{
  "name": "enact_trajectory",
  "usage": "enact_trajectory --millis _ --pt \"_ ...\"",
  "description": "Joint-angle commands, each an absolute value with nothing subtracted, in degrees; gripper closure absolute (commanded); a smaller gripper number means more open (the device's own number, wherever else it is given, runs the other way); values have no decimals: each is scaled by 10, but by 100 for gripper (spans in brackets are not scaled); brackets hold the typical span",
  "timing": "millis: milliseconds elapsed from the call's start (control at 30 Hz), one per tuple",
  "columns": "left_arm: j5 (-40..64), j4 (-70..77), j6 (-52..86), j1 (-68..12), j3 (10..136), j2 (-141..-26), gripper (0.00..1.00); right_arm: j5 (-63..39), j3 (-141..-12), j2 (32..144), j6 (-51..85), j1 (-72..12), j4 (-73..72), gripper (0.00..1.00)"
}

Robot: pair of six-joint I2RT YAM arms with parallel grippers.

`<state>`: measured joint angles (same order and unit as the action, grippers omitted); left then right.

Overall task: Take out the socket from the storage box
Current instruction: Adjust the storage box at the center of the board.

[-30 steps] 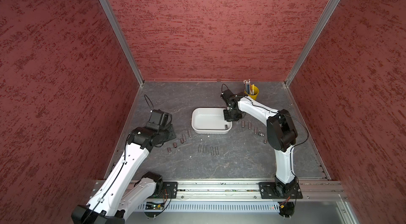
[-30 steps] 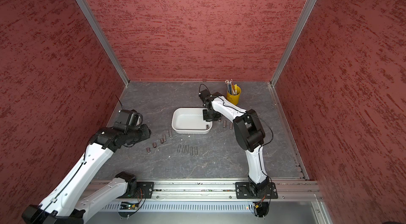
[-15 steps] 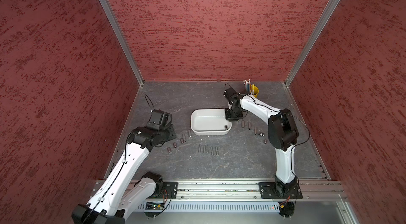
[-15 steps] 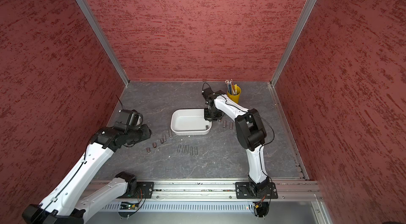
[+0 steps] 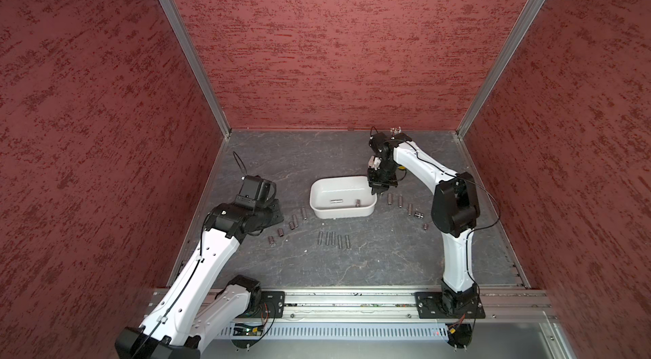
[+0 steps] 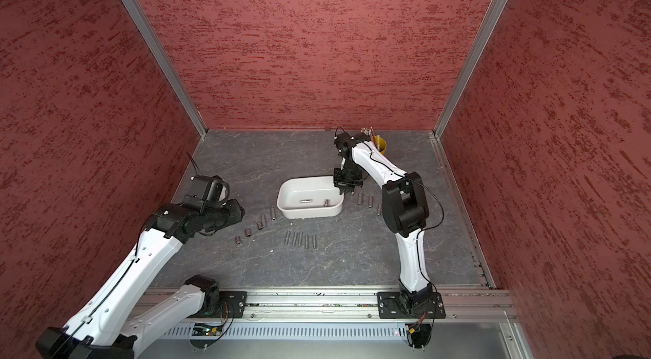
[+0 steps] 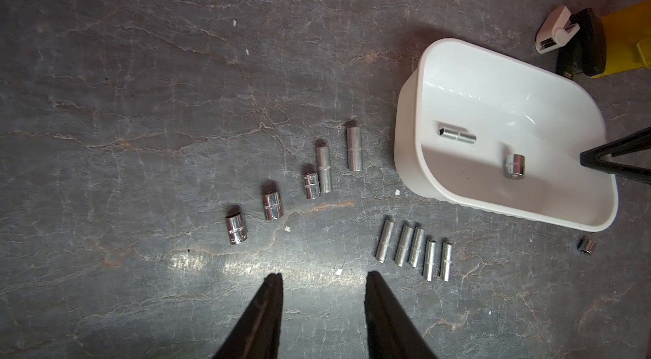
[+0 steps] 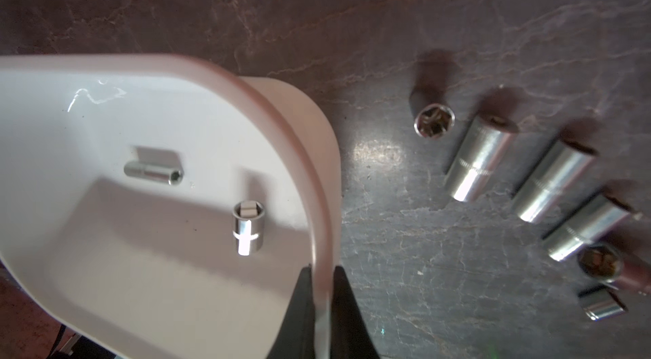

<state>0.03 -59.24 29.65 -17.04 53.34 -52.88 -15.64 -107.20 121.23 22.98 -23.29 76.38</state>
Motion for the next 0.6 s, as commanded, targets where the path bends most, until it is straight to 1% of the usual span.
enact_trajectory --millis 0,567 --pt "10 -581 286 -168 527 -524 58 -201 -1099 1236 210 -226 812 100" --pt "9 -581 287 -170 526 -525 59 -211 -1104 1252 213 -218 794 100"
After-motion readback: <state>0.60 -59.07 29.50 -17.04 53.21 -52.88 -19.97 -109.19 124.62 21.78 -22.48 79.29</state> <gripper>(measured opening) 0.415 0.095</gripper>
